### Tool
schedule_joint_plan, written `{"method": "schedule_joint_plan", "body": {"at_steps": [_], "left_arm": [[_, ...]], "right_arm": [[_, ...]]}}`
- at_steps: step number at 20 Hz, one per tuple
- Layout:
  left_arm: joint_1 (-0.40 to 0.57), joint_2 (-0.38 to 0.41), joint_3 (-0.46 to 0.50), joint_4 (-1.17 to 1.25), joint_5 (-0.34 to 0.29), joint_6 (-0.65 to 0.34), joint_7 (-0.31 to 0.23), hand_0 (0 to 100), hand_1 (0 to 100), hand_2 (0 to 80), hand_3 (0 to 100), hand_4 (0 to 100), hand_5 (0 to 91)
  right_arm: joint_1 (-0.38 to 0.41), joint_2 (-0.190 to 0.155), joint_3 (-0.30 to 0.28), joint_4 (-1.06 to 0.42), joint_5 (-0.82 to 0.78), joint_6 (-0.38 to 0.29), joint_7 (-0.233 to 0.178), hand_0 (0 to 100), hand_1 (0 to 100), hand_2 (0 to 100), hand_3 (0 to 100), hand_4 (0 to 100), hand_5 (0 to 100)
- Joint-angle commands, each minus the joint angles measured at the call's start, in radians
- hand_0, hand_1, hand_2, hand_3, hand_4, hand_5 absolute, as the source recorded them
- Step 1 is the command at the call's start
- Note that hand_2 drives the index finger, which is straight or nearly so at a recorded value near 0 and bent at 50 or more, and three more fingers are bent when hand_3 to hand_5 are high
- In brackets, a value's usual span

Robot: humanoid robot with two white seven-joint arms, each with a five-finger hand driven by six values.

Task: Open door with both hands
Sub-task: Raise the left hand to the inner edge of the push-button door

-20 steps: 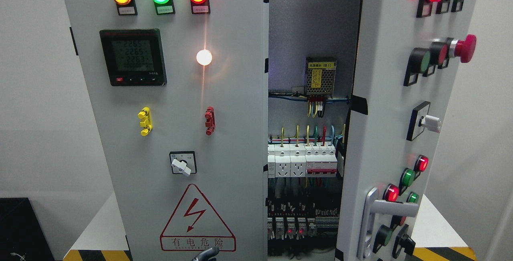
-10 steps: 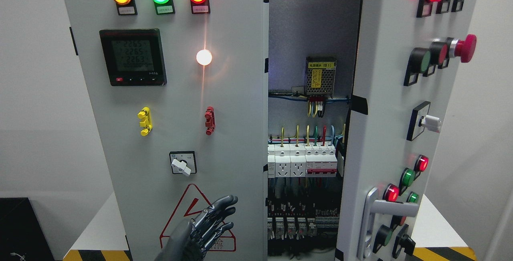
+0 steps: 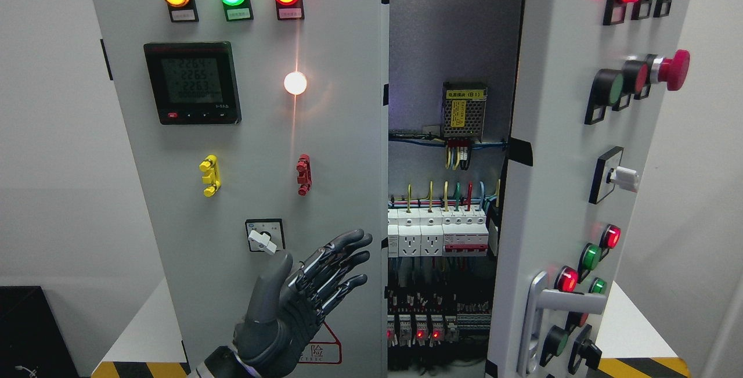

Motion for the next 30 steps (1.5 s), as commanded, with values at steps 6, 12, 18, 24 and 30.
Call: {"method": "schedule_joint_plan", "body": {"at_steps": [6, 12, 18, 24, 30], "left_arm": [[-0.35, -0.019, -0.234, 0.002, 0.239, 0.001, 0.002, 0, 0, 0.0, 0, 0, 0.0], [-0.49, -0.073, -0.342, 0.04, 0.357, 0.003, 0.002, 0, 0, 0.0, 0, 0, 0.0], [-0.519, -0.119, -0.362, 0.054, 0.364, 0.029, 0.002, 0, 0, 0.0, 0, 0, 0.0], [-0.551, -0.148, -0.362, 0.078, 0.389, 0.03, 0.002, 0, 0, 0.0, 0, 0, 0.0], [-0.583, -0.18, -0.362, 0.078, 0.391, 0.03, 0.002, 0, 0, 0.0, 0, 0, 0.0]], "right_arm": [[0.0, 0.0, 0.003, 0.0, -0.025, 0.0, 0.0, 19, 0, 0, 0, 0, 0], [0.0, 0.0, 0.003, 0.0, -0.025, 0.0, 0.0, 19, 0, 0, 0, 0, 0], [0.0, 0.0, 0.003, 0.0, -0.025, 0.0, 0.0, 19, 0, 0, 0, 0, 0], [0.0, 0.0, 0.003, 0.0, -0.025, 0.002, 0.0, 19, 0, 0, 0, 0, 0], [0.0, 0.0, 0.003, 0.0, -0.025, 0.0, 0.0, 19, 0, 0, 0, 0, 0]]}}
